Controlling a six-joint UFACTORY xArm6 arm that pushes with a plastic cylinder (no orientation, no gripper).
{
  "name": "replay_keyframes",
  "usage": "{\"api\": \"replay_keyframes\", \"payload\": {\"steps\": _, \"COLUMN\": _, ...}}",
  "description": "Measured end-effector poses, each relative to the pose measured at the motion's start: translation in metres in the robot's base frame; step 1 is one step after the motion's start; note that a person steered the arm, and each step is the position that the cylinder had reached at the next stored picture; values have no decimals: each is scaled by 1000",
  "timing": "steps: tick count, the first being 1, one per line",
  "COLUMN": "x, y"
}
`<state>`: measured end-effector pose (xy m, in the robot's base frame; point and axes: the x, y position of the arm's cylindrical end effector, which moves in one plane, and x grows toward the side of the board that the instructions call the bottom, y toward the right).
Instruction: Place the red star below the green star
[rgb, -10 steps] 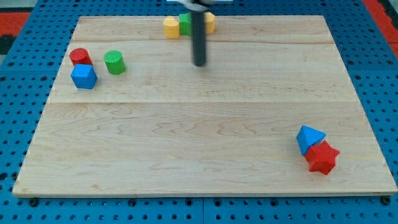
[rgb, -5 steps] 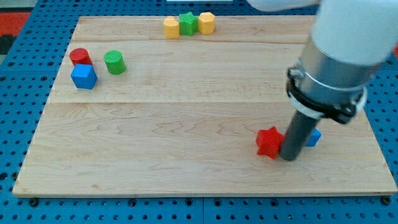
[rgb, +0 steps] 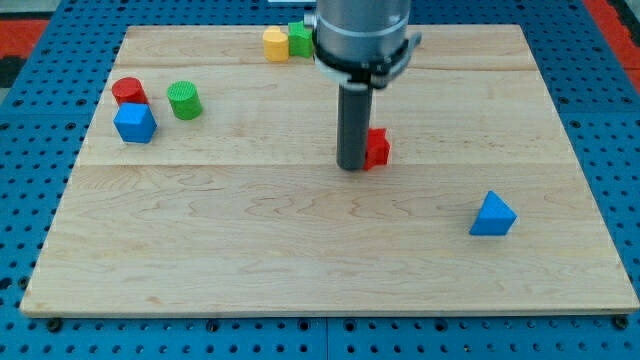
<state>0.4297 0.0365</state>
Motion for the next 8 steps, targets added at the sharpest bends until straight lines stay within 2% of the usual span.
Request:
{"api": "replay_keyframes", "payload": {"steps": 1, "x": 20, "y": 16}}
{"api": "replay_keyframes", "payload": {"steps": 2, "x": 13, "y": 40}}
{"api": "replay_keyframes", "payload": {"steps": 4, "x": -69, "y": 19}}
{"api": "replay_keyframes", "payload": {"steps": 5, "x": -39, "y": 57}}
{"api": "replay_keyframes", "payload": {"steps": 6, "x": -56, "y": 63}}
{"api": "replay_keyframes", "payload": {"steps": 8, "x": -125, "y": -4}}
